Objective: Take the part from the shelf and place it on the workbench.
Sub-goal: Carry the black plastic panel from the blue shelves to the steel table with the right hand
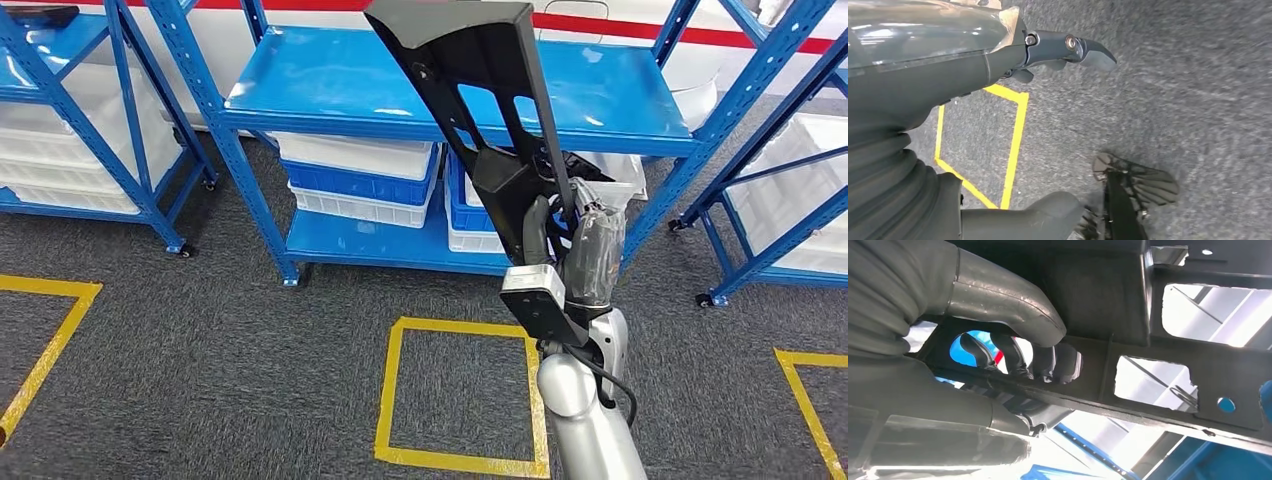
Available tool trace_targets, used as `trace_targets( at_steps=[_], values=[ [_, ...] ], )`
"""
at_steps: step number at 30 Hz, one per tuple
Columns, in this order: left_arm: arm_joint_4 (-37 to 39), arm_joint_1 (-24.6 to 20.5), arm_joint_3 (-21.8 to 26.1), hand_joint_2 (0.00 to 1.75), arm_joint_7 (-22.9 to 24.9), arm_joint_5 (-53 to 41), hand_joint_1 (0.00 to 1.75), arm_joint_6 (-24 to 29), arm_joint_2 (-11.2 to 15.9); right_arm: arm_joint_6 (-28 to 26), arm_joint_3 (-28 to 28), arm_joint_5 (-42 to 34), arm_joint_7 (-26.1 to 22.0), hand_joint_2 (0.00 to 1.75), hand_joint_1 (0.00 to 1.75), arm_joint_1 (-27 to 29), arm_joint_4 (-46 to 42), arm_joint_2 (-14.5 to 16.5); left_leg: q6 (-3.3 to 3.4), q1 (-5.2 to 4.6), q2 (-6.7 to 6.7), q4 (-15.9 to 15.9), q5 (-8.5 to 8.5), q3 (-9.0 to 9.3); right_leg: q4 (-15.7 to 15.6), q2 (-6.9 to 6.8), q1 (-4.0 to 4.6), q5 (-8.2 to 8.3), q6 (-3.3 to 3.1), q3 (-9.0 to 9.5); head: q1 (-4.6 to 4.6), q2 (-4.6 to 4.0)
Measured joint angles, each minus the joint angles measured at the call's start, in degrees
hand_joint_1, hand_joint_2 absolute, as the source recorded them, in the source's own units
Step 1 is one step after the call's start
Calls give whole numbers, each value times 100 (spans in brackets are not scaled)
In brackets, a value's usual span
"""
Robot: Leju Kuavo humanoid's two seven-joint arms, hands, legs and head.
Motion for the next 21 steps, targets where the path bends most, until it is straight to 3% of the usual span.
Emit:
trace_targets(
  at_steps=[1,3,5,7,8,9,10,11,12,14,15,16,17,18,19,21],
  values=[
    [0,0,3,175,-16,21,0,-12,0,-1,-8,3,1,175,175,-2,2,-11,-6,-9,3,4,80,-95,140,4,4,38,51,59,2,0],
    [0,0,7,175,-65,41,0,-44,0,-8,-16,-13,3,175,175,-12,7,-34,-32,-18,4,9,233,-284,-167,8,16,292,143,470,4,0],
    [-1,-3,7,175,-133,40,0,-84,0,-20,-27,-98,-6,175,175,-41,10,-60,-78,-30,-3,18,370,-411,-1053,10,47,305,99,1150,6,1],
    [-3,-4,8,175,-198,35,0,-111,2,-29,-46,-220,-27,175,175,-73,14,-96,-136,-44,-7,-1,509,-458,-1707,18,94,156,5,1541,6,1],
    [-3,1,8,175,-218,34,0,-119,6,-32,-57,-265,-36,175,175,-79,18,-115,-166,-50,-9,-21,579,-467,-1829,22,114,138,-30,1568,5,0],
    [-4,8,9,175,-229,33,0,-120,15,-35,-66,-292,-43,175,175,-81,25,-136,-195,-37,-14,-35,613,-483,-1816,20,74,188,-69,1507,0,0],
    [-5,15,9,175,-235,33,0,-121,25,-37,-73,-306,-47,175,175,-81,33,-149,-225,-27,-21,9,534,-516,-1814,13,42,251,-120,1454,-3,0],
    [-5,23,9,175,-237,33,0,-121,33,-37,-77,-312,-51,175,175,-80,42,-157,-256,-15,-29,151,333,-571,-1814,3,9,326,-180,1397,-16,0],
    [-5,28,9,175,-238,33,0,-121,39,-37,-80,-316,-55,175,175,-80,49,-162,-285,-2,-34,412,28,-648,-1814,-6,-18,404,-230,1337,-24,0],
    [-5,29,9,175,-241,33,0,-122,40,-37,-84,-318,-60,175,175,-80,57,-164,-340,6,-35,1194,-570,-817,-1805,-14,6,550,-277,1195,-33,0],
    [-5,29,9,175,-252,33,0,-122,41,-37,-86,-328,-64,175,175,-78,64,-166,-364,13,-34,1550,-680,-858,-1795,-15,11,620,-272,1111,-33,0],
    [-5,28,10,175,-270,33,0,-120,43,-37,-87,-349,-72,175,175,-76,72,-170,-379,23,-34,1758,-654,-829,-1778,-15,14,683,-259,1020,-34,0],
    [-5,27,10,175,-296,31,0,-112,44,-37,-87,-378,-81,175,175,-74,82,-180,-385,36,-33,1760,-529,-699,-1754,-15,13,736,-241,930,-34,0],
    [-4,24,10,175,-320,20,0,-94,43,-37,-87,-412,-91,175,175,-72,92,-194,-380,50,-33,1546,-386,-463,-1726,-15,12,781,-216,848,-36,0],
    [-4,18,10,175,-336,1,0,-69,42,-37,-88,-442,-102,175,175,-70,98,-214,-365,60,-34,1171,-317,-149,-1694,-14,11,813,-187,783,-37,1],
    [-4,1,9,175,-338,-56,0,2,33,-36,-95,-515,-138,175,175,-68,111,-276,-321,53,-42,383,-384,410,-1630,-19,35,873,-114,687,-33,1]
  ],
)
